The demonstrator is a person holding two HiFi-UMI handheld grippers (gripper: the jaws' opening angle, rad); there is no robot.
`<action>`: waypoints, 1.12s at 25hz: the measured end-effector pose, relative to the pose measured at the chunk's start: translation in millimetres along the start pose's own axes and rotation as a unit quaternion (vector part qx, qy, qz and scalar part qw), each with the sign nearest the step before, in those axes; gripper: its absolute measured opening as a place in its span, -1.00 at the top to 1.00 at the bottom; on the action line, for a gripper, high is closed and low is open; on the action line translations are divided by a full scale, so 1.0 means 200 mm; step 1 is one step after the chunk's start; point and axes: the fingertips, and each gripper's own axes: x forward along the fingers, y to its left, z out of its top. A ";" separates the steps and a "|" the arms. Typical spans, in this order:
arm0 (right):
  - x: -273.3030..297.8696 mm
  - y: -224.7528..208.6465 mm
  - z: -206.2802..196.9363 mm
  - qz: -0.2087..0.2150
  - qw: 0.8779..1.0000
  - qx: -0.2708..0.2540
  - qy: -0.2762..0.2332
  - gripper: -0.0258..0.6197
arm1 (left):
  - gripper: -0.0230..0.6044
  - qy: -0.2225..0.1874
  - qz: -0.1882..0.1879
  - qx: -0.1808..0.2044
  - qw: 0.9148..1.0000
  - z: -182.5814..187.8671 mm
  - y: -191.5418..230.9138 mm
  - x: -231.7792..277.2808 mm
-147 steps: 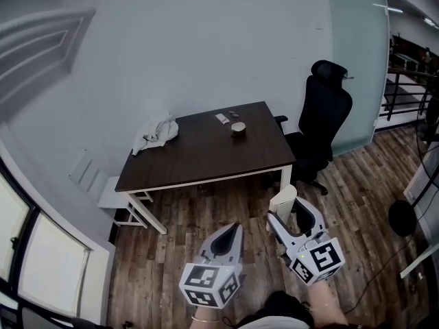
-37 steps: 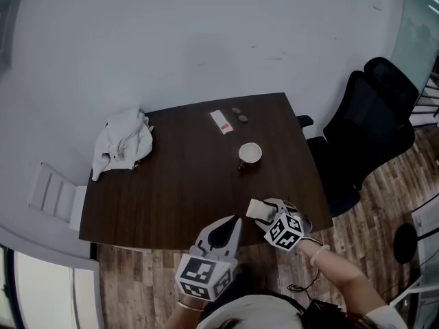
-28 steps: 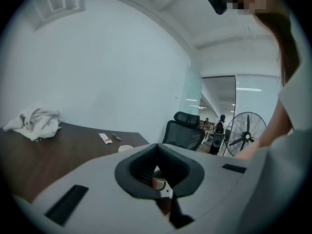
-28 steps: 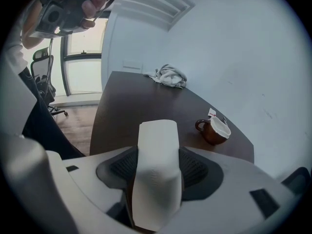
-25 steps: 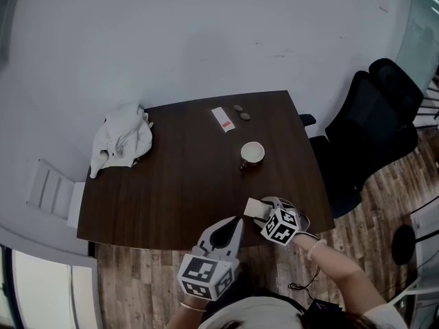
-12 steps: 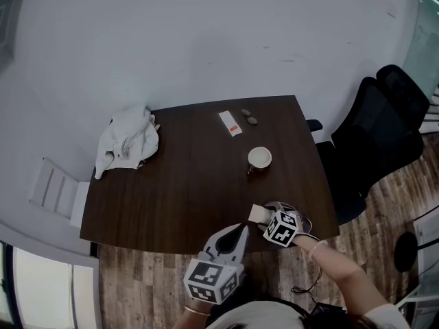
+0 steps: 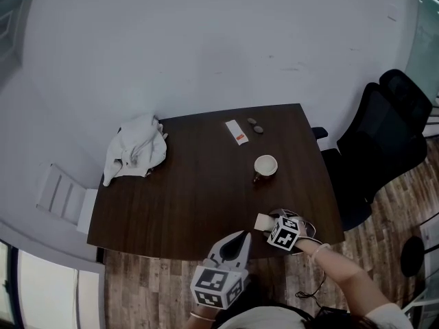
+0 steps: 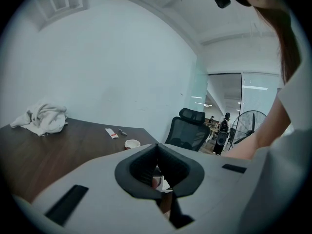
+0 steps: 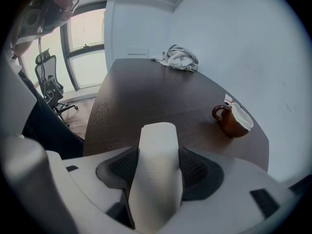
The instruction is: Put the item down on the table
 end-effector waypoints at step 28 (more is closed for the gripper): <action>-0.41 0.02 0.10 -0.076 0.978 0.132 -0.143 0.31 | 0.87 -0.036 0.036 0.023 0.998 0.11 -0.11 -0.17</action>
